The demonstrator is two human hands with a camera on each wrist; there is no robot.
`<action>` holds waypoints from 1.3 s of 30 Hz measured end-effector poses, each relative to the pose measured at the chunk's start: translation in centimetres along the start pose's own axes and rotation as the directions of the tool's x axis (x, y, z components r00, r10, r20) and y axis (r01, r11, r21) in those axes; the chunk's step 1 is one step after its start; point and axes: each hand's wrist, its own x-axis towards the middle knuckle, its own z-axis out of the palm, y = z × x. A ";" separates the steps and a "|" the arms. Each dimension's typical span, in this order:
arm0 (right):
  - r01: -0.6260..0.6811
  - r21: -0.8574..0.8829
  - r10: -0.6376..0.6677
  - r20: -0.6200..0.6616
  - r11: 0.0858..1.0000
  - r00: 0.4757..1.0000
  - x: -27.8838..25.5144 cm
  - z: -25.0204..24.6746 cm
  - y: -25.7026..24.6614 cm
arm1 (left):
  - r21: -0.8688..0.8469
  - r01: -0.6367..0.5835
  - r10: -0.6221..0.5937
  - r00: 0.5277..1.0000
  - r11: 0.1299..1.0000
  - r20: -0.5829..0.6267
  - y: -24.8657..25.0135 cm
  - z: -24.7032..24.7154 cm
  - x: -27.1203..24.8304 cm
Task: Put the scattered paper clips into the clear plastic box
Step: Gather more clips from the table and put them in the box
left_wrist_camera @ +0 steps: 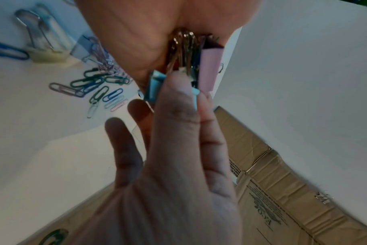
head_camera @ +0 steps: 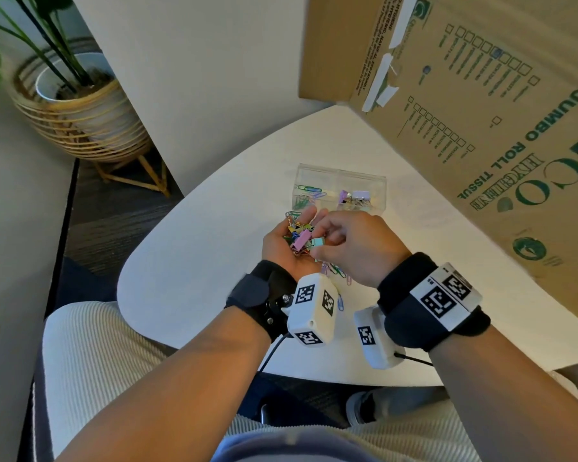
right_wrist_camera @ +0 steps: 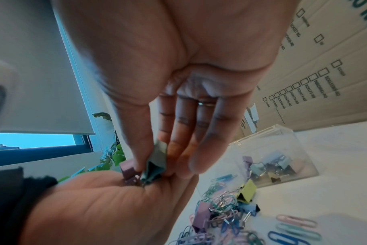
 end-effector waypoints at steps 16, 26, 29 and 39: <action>-0.037 0.499 0.034 0.016 0.866 0.999 -0.1 -1.6 1.0 | -0.015 -0.026 0.027 1.000 1.000 0.008 0.4 -0.1 0.4; -0.061 0.784 0.287 -0.153 0.618 0.946 0.1 -2.0 3.9 | 0.036 0.016 -0.016 1.000 0.999 0.004 0.2 -3.5 -0.1; -0.036 0.856 0.394 -0.200 0.516 0.897 1.2 -2.5 4.8 | 0.053 0.028 -0.027 1.000 0.998 -0.008 0.4 -4.1 0.0; -0.213 0.709 0.489 -0.211 0.673 0.846 4.4 -4.5 5.4 | 0.059 0.033 -0.033 0.999 0.998 0.003 0.7 -3.4 -0.1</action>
